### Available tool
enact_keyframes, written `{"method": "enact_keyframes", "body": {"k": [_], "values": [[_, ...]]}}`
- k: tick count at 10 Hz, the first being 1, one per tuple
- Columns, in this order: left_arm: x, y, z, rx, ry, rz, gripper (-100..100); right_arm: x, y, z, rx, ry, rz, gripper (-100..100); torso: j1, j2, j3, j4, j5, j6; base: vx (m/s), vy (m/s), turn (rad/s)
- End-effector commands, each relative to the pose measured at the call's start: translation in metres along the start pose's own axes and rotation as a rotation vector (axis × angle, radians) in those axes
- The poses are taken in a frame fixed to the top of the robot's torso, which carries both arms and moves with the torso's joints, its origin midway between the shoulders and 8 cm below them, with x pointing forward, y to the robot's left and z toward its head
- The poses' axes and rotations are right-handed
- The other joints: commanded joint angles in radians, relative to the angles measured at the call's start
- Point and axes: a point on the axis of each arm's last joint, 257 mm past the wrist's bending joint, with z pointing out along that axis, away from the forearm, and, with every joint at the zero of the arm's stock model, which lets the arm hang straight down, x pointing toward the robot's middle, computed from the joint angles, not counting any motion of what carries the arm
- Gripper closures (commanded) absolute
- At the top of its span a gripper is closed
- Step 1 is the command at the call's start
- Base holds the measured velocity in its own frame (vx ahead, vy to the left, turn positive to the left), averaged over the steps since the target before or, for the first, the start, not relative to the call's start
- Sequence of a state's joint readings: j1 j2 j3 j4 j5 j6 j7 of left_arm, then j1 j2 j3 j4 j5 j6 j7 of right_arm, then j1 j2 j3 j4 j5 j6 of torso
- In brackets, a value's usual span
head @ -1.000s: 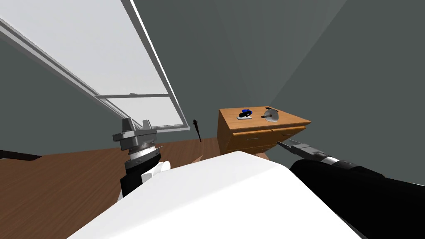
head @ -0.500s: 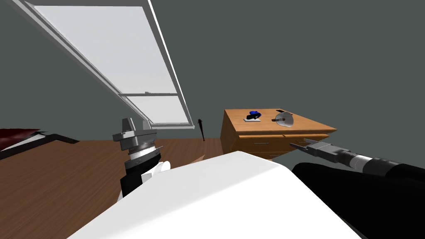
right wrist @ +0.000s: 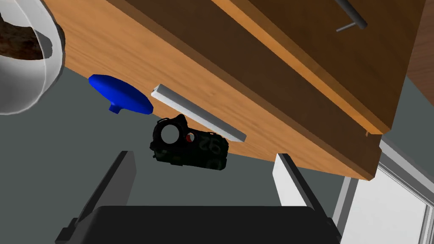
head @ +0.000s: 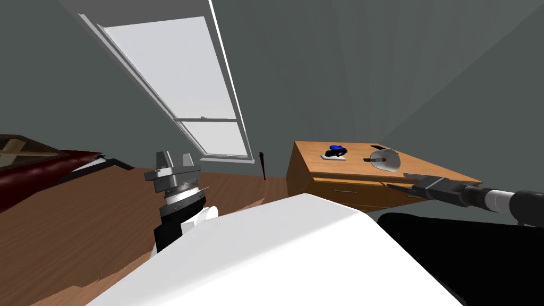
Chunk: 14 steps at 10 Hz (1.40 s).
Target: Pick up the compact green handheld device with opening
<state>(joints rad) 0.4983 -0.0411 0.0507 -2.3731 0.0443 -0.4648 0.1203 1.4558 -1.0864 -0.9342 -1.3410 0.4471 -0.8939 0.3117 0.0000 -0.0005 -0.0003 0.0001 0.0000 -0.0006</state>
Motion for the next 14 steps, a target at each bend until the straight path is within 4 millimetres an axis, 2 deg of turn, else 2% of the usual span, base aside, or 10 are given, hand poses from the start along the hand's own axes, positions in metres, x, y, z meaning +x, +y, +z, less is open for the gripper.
{"method": "enact_keyframes", "body": {"k": [1,2,3,4,5,6,7,10,14], "values": [[0.0,0.0,0.0,0.0,0.0,0.0,0,-0.008,-0.006,0.0,-0.025,0.033,-0.05,-100,0.0,0.0,0.0,0.0,0.0,0.0,0.018,-0.002,0.125],[0.0,0.0,0.0,0.0,0.0,0.0,0,-0.01,-0.016,-0.007,-0.04,0.072,-0.097,-100,0.0,0.0,0.0,0.0,0.0,0.001,0.023,-0.006,0.211],[0.0,0.0,0.0,0.0,0.0,0.0,0,-0.014,-0.017,-0.004,-0.054,0.083,-0.115,-100,-0.001,0.0,0.0,0.0,0.0,0.0,0.019,-0.012,0.129],[0.0,0.0,0.0,0.0,0.0,0.0,0,-0.017,-0.026,-0.011,-0.07,0.123,-0.162,-100,-0.001,0.0,0.0,0.0,-0.001,0.001,0.02,-0.008,0.189],[0.0,0.0,0.0,0.0,0.0,0.0,0,-0.02,-0.025,-0.006,-0.087,0.13,-0.176,-100,-0.001,0.0,0.0,0.0,0.0,0.001,0.014,-0.013,0.137],[0.0,0.0,0.0,0.0,0.0,0.0,0,-0.023,-0.033,-0.011,-0.108,0.169,-0.218,-100,-0.001,0.0,0.0,0.0,-0.001,0.001,0.015,-0.015,0.267],[0.0,0.0,0.0,0.0,0.0,0.0,0,-0.026,-0.031,-0.006,-0.124,0.174,-0.23,-100,-0.001,0.0,0.0,0.0,0.0,0.0,0.013,-0.022,0.109],[0.0,0.0,0.0,0.0,0.0,0.0,0,-0.034,-0.038,-0.006,-0.194,0.255,-0.313,-100,-0.002,0.0,0.0,0.0,-0.001,0.002,0.014,-0.033,0.167],[0.0,0.0,0.0,0.0,0.0,0.0,0,-0.044,-0.036,0.006,-0.288,0.322,-0.388,-100,-0.002,0.001,0.001,0.001,-0.001,0.002,0.001,-0.036,0.142]]}}
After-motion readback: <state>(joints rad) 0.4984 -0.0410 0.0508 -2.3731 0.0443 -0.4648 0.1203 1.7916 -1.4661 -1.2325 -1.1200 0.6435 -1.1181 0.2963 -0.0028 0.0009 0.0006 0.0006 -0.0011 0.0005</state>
